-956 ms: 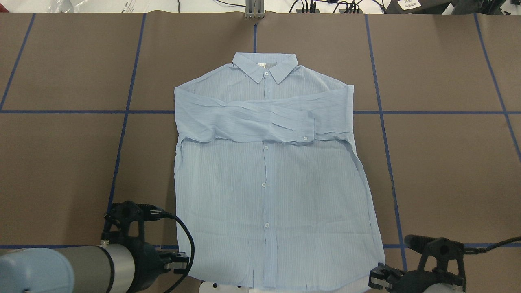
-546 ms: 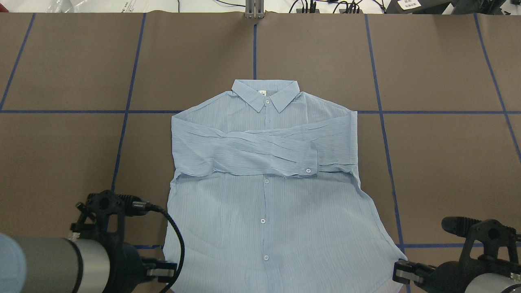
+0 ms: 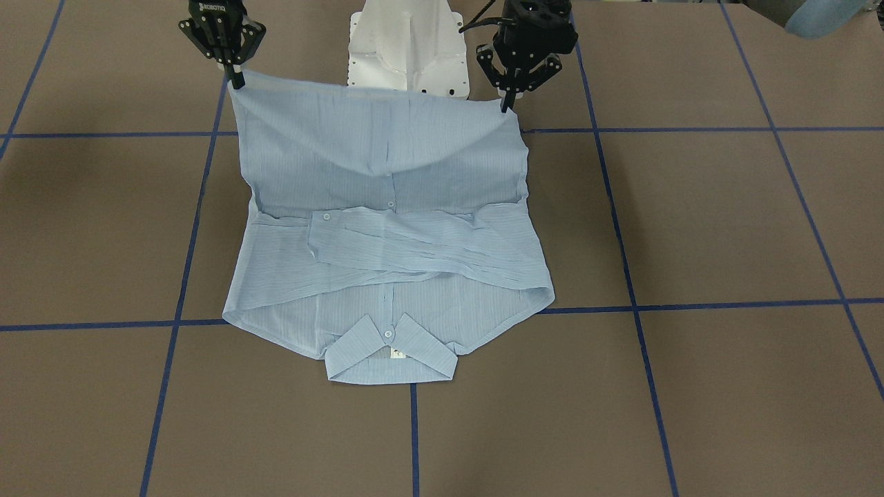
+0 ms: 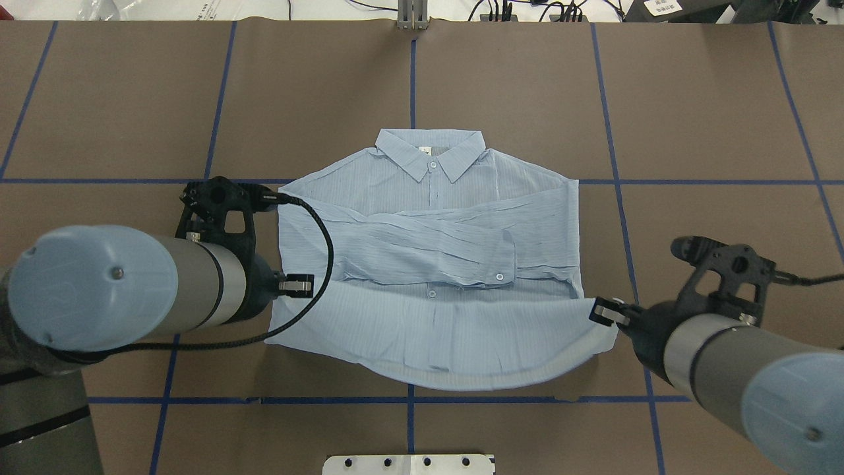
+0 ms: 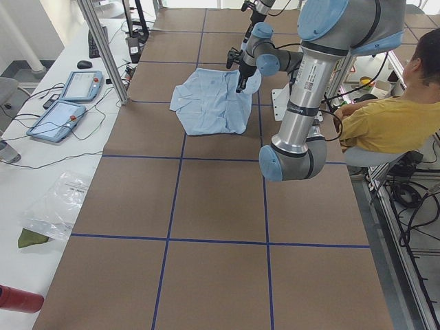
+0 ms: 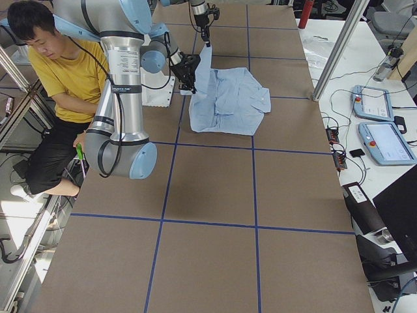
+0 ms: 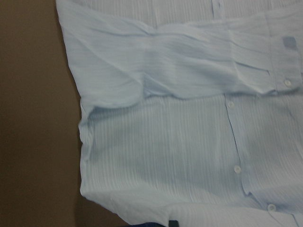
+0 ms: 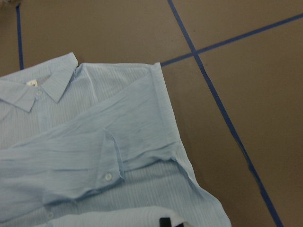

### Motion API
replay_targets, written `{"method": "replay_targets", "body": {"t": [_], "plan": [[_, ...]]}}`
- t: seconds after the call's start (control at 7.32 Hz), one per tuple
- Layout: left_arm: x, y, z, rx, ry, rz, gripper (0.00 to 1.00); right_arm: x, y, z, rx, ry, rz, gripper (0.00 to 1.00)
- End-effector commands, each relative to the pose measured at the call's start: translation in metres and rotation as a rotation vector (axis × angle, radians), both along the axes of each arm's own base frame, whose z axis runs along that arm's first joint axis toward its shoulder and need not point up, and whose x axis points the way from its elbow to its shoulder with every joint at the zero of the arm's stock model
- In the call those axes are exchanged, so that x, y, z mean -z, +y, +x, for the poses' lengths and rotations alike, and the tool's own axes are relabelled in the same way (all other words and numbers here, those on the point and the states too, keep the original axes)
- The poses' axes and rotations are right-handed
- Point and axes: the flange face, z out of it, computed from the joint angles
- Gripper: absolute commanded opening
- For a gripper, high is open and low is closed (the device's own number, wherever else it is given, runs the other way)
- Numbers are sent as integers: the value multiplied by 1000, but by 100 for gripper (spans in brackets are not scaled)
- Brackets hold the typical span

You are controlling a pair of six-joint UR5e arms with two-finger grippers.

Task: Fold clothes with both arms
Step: 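Lift the hem with both grippers and fold it toward the collar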

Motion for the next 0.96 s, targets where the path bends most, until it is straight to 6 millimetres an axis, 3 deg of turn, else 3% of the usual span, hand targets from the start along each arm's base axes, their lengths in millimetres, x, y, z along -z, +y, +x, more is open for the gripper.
{"method": "replay_targets", "body": {"t": [0.0,0.14,0.41,0.82], "plan": [[8,-55,-8,104,27,109,0,23,-75,-17,-95,26,48,0],[-6,-83,8,136,50,126,0,18,-96,-9,-101,64,63,0],[-56,-127,55,190,37,152,0,3,-147,-30,-121,149,62,0],[-121,-171,103,220,-61,170,0,-75,-203,-92,-122,194,62,0]]}}
